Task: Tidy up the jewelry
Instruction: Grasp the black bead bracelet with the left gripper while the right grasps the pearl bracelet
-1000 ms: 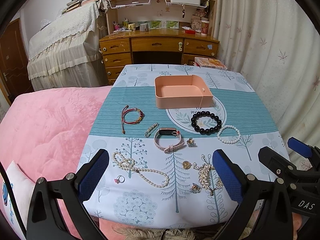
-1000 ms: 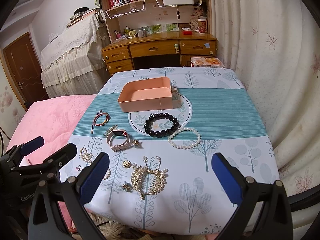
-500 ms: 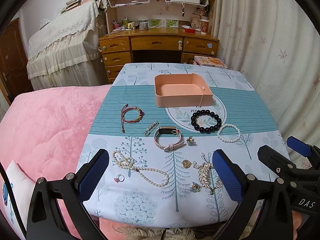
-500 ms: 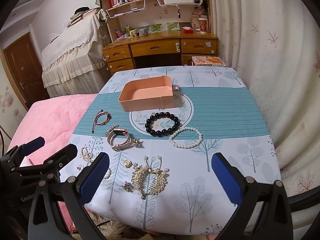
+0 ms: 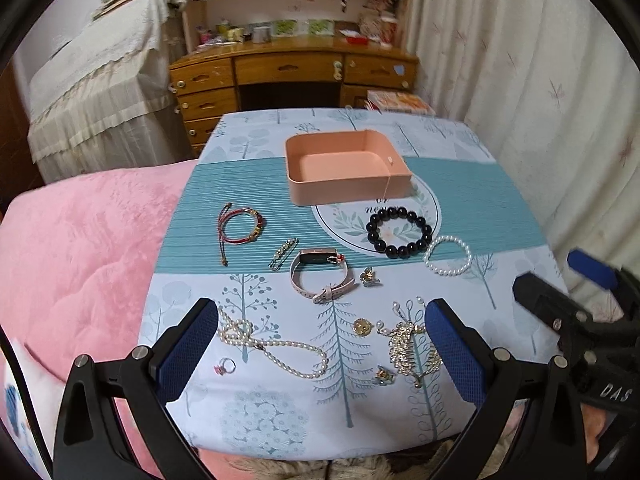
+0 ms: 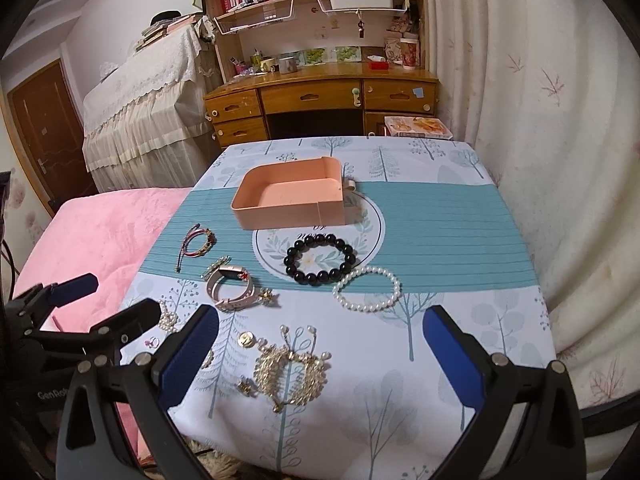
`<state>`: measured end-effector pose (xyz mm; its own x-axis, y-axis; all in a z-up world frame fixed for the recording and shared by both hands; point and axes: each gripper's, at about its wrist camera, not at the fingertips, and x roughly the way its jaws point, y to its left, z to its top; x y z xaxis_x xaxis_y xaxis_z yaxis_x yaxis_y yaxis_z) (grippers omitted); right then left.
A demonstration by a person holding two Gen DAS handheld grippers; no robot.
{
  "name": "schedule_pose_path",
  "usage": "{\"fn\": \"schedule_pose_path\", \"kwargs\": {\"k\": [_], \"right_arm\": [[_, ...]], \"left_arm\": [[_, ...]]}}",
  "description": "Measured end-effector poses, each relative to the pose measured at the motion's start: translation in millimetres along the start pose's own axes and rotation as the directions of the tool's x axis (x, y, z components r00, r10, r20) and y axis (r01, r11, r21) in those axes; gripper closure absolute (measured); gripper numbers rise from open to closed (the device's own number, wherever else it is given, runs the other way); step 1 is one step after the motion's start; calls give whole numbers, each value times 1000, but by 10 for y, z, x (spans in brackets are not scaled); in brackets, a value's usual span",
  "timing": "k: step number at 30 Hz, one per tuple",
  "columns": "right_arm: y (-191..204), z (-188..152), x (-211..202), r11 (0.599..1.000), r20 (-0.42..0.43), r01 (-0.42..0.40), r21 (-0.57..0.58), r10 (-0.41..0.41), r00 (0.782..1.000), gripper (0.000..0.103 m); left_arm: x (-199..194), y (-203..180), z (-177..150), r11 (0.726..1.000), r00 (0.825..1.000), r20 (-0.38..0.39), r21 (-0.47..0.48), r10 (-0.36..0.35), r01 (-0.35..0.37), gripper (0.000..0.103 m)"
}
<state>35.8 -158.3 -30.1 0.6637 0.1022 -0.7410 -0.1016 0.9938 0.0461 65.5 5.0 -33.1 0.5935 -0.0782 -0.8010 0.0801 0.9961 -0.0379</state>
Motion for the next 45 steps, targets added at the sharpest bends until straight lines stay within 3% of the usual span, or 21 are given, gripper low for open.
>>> {"fn": "schedule_pose_path", "kwargs": {"k": [7, 10, 14, 18, 23, 25, 28, 31, 34, 39, 41, 43, 44, 45], "right_arm": [[-295, 424, 143, 1000, -35, 25, 2, -24, 999, 12], [-435, 589, 252, 999, -54, 44, 3, -44, 998, 13], [-668, 704, 525, 999, -127, 38, 37, -33, 991, 18], [-891, 677, 903, 997, -237, 17, 73, 1, 972, 33], [-1086, 553, 1271, 994, -332, 12, 105, 23, 943, 39], [-1135, 497, 1389, 993, -365, 0, 114, 42, 930, 47], [-1171, 421, 1541, 994, -403, -12, 107, 55, 914, 51], [-1165, 362, 1628, 996, -426, -22, 91, 59, 903, 52], [-1140, 342, 1684, 998, -433, -22, 66, 48, 900, 52], [-1082, 324, 1734, 1000, -430, -15, 9, 17, 903, 59], [-1052, 328, 1739, 1000, -419, -1, -22, -8, 908, 64], [-1020, 326, 1743, 998, -411, 16, -58, -39, 911, 74], [-1008, 320, 1740, 997, -407, 21, -72, -48, 912, 78], [-995, 320, 1741, 996, -403, 27, -88, -60, 913, 86]], "left_arm": [[96, 67, 484, 998, 997, 41, 10, -60, 60, 1], [215, 8, 690, 999, 998, 51, 36, -37, 35, 1], [554, -123, 902, 996, 998, -27, 65, -56, 57, 1], [966, -301, 1013, 991, 993, -90, 102, -78, 87, 1], [1578, -442, 1059, 984, 963, -233, 75, -137, 159, 1], [1746, -471, 1032, 984, 955, -265, 72, -136, 161, 1], [1987, -535, 993, 985, 940, -316, 69, -131, 160, 4], [2150, -578, 964, 983, 920, -361, 46, -149, 177, 11], [2220, -617, 963, 979, 916, -361, 38, -174, 201, 16], [2370, -720, 950, 977, 901, -399, 48, -171, 207, 41], [2389, -793, 952, 978, 907, -392, 73, -152, 195, 48], [2401, -852, 950, 979, 913, -388, 99, -126, 177, 55], [2401, -875, 949, 980, 916, -384, 113, -112, 167, 66], [2401, -901, 954, 979, 921, -378, 128, -99, 158, 84]]}}
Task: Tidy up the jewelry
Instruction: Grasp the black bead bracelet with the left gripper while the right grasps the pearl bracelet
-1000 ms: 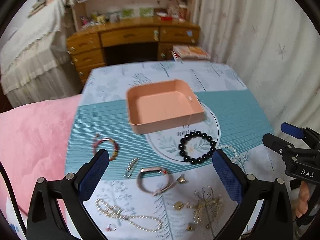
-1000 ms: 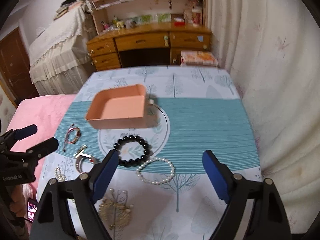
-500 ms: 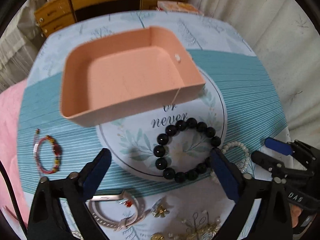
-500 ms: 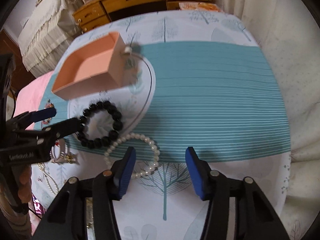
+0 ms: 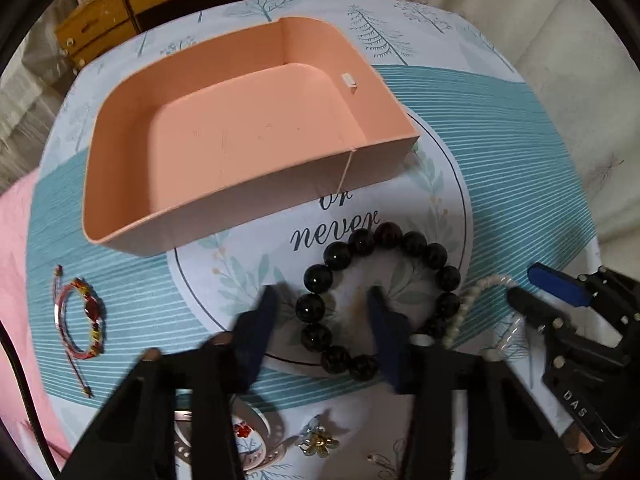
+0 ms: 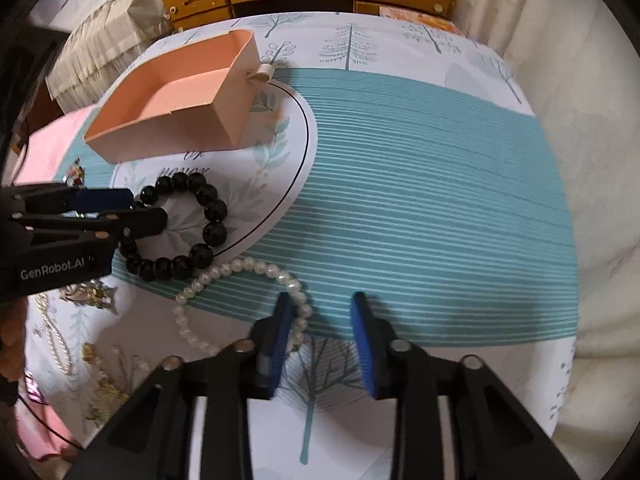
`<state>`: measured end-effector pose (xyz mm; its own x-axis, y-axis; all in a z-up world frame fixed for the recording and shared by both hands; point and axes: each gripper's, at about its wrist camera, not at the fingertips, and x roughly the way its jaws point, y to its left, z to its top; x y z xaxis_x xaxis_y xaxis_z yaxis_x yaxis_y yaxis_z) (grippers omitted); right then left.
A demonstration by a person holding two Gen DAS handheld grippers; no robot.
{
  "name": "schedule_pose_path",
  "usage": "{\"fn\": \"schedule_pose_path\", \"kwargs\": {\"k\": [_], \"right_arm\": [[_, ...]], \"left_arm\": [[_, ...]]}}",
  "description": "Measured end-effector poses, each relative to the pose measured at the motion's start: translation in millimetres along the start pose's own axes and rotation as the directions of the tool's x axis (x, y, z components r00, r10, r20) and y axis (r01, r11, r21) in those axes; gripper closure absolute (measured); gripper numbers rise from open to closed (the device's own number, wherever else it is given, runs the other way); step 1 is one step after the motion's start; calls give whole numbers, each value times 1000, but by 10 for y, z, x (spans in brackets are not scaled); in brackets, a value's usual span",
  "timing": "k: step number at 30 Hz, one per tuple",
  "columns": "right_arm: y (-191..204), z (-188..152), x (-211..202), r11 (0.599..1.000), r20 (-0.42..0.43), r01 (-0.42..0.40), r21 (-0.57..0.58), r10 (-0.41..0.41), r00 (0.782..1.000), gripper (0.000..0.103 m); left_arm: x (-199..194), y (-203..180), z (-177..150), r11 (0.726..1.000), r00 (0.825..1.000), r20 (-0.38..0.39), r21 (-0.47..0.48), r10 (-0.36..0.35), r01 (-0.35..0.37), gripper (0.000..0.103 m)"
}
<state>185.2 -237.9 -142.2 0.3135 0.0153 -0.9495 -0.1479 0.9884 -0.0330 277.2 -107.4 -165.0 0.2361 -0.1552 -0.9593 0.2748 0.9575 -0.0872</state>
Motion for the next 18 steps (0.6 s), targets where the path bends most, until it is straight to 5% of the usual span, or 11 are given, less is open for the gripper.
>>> {"fn": "schedule_pose_path", "kwargs": {"k": [1, 9, 18], "right_arm": [[8, -7, -1, 1000, 1, 7, -5, -7, 1000, 94], [98, -84, -229, 999, 47, -38, 14, 37, 998, 96], [329, 35, -1118, 999, 232, -45, -1, 44, 972, 96]], "left_arm": [[0, -8, 6, 1000, 1000, 1, 2, 10, -10, 90], [-220, 83, -83, 999, 999, 52, -33, -14, 15, 90], [-1193, 126, -267, 1000, 972, 235, -19, -14, 19, 90]]}}
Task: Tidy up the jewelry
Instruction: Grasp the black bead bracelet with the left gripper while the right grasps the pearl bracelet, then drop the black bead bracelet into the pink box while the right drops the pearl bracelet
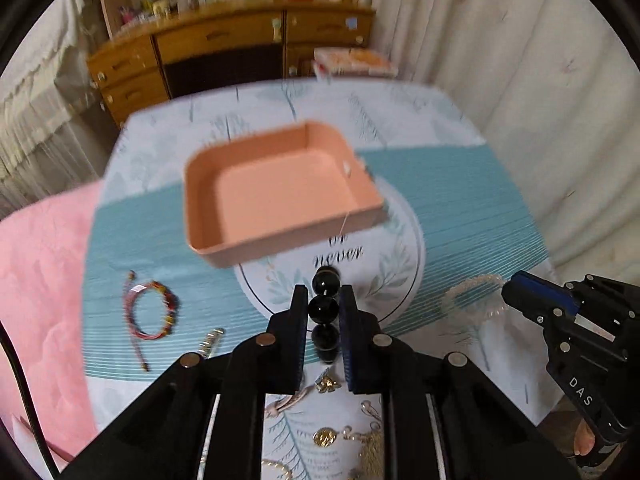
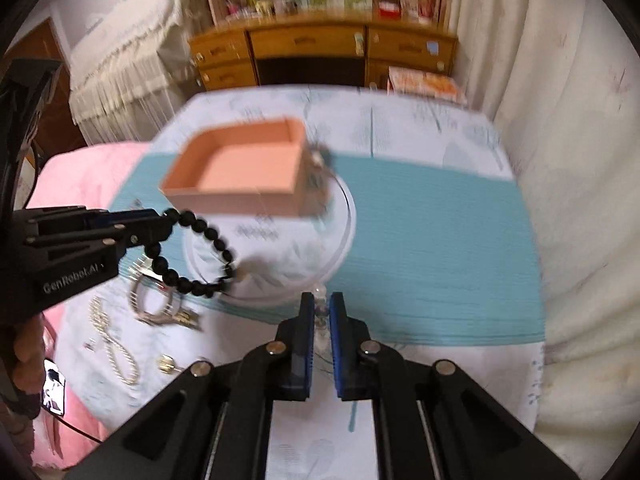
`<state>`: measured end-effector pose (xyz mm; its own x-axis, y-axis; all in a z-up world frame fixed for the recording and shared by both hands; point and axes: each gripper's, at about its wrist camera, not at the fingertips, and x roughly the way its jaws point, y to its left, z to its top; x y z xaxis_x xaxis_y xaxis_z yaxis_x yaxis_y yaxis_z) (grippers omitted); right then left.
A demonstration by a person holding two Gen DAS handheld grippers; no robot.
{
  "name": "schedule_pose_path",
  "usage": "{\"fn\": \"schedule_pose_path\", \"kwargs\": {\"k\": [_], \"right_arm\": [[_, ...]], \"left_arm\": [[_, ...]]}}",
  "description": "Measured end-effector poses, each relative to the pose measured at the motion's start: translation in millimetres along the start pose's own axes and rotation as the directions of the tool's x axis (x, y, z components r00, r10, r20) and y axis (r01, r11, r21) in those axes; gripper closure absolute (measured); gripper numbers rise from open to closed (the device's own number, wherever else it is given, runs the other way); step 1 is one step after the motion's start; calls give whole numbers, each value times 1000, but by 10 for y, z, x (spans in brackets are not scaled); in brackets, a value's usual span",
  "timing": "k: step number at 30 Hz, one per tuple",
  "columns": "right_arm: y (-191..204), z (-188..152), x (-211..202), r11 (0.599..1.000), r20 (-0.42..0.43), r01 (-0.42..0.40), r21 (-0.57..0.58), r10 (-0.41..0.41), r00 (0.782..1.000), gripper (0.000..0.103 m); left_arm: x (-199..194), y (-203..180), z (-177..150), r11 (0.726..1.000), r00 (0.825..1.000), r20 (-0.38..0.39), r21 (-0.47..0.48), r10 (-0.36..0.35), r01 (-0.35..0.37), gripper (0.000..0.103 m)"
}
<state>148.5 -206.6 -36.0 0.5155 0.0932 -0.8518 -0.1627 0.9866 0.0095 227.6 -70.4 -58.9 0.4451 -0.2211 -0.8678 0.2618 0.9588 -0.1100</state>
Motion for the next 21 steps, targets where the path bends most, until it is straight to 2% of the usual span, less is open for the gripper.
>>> {"fn": "schedule_pose_path", "kwargs": {"k": [3, 7, 14, 21], "right_arm": [[206, 81, -267, 1000, 62, 14, -27, -13, 998, 96], [416, 147, -412, 998, 91, 7, -62, -1, 996, 96], [563, 151, -334, 999, 65, -29, -39, 31, 997, 96], [595, 76, -185, 999, 21, -50, -3, 50, 999, 96]], "left_arm": [[-329, 94, -79, 999, 998, 57, 24, 28, -29, 91], [-494, 167, -171, 998, 997, 65, 39, 41, -43, 91], [-695, 335, -332, 998, 995, 87, 20, 53, -54, 91], [-826, 547, -383, 995, 990, 98, -7, 99, -99, 90]]}}
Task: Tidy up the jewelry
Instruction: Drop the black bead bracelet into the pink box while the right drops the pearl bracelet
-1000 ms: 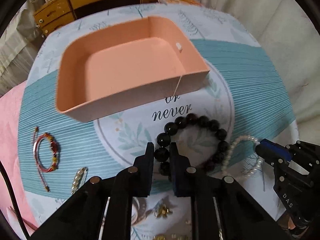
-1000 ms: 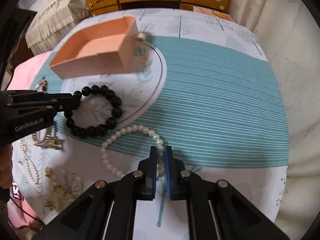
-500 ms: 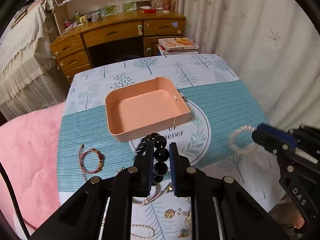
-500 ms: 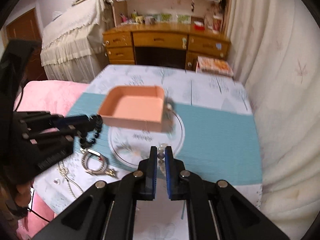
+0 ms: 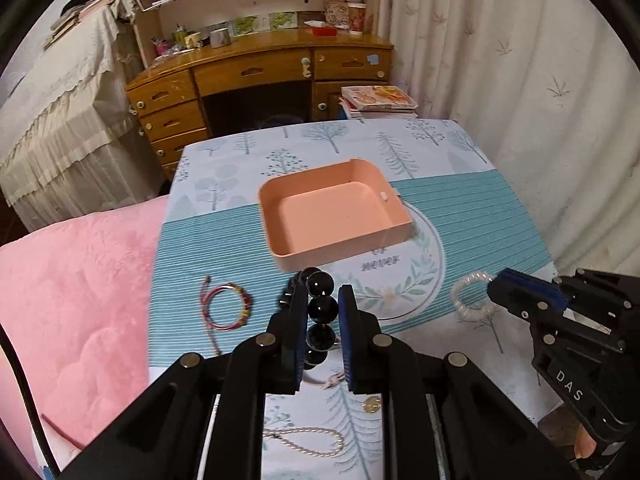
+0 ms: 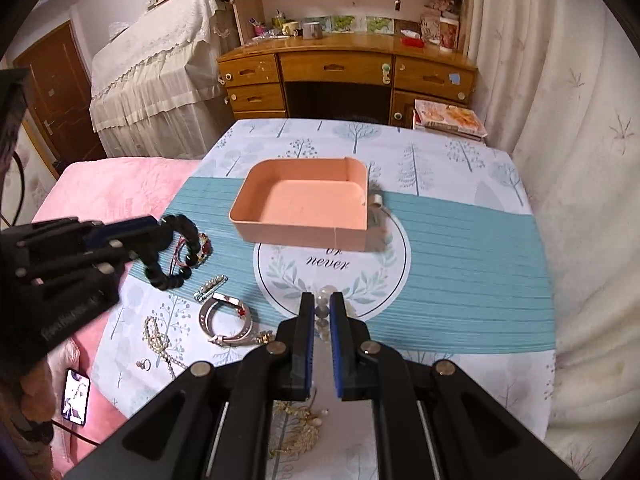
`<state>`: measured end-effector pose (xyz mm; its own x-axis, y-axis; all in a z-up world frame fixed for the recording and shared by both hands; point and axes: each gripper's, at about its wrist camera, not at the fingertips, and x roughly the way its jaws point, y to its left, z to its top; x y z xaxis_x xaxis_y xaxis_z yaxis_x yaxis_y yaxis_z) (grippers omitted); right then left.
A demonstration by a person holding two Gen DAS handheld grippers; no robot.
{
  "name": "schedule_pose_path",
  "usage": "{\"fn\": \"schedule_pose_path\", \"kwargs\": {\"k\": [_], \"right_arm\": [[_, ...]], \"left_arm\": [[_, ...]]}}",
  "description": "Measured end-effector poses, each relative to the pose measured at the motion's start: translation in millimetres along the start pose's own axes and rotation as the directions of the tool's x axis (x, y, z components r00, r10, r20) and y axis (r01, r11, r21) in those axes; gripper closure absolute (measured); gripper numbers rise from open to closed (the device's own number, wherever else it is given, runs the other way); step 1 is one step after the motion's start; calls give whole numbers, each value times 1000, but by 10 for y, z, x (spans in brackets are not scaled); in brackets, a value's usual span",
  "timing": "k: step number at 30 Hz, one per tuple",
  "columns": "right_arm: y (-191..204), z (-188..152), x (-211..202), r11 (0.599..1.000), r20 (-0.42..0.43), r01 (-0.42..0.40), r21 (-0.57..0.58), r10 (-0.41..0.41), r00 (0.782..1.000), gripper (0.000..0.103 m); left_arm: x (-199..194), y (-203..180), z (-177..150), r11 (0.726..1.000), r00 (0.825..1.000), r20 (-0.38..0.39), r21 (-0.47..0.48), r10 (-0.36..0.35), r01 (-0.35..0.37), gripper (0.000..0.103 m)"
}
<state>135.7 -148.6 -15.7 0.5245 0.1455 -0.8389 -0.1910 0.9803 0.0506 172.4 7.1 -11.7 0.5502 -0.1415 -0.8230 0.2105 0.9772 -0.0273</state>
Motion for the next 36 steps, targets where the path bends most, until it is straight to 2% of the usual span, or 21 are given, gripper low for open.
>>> {"fn": "schedule_pose_path", "kwargs": {"k": [4, 10, 16, 21, 24, 28, 32, 36], "right_arm": [[14, 34, -68, 999, 9, -32, 14, 32, 999, 96], [53, 293, -260, 999, 62, -52, 16, 51, 997, 96], [100, 805, -339, 996, 80, -84, 30, 81, 994, 96], [102, 1319, -239, 993, 78, -101, 62, 97, 992, 96], [67, 1511, -14, 991, 58, -97, 86, 93, 994, 95], [-1, 1593, 400, 989, -2, -94, 110, 94, 996, 95], [-94, 1544, 858, 986, -69, -102, 133, 112, 991, 95], [-190, 1420, 1313, 987, -146, -88, 136, 108, 983, 95]], "left_arm": [[-85, 152, 83, 999, 1000, 5, -23, 28, -27, 90], [-339, 266, 305, 997, 996, 52, -20, 75, -74, 90], [-412, 323, 724, 995, 993, 59, -26, 99, -97, 90], [-300, 320, 1097, 995, 994, 53, -23, 98, -97, 90], [-92, 289, 1257, 997, 996, 38, -20, 78, -77, 90], [390, 254, 1330, 998, 998, -5, -27, 65, -65, 90], [944, 279, 1255, 998, 998, -63, -47, 29, -32, 90], [1444, 264, 1103, 999, 992, -121, -41, 26, -31, 90]]}}
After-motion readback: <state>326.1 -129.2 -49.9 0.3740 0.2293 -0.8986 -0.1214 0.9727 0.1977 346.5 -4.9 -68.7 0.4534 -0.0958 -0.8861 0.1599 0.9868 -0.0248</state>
